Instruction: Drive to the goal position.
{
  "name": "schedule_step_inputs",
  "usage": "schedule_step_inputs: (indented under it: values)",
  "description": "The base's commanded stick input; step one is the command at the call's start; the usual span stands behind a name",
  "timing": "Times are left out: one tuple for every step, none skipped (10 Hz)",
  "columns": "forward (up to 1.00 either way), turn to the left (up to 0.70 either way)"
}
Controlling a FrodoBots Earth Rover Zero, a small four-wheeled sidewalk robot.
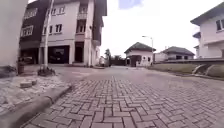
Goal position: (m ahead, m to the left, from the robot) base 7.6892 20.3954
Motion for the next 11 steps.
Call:
schedule_step_inputs:
  values:
    - [0.70, 0.00]
    - [0.70, 0.00]
    - [0.70, 0.00]
    - [0.70, 0.00]
    - [0.70, 0.00]
    - [0.70, 0.00]
    - [0.70, 0.00]
    - [0.70, 0.00]
    - [0.70, 0.00]
    - [0.70, 0.00]
    - [0.70, 0.00]
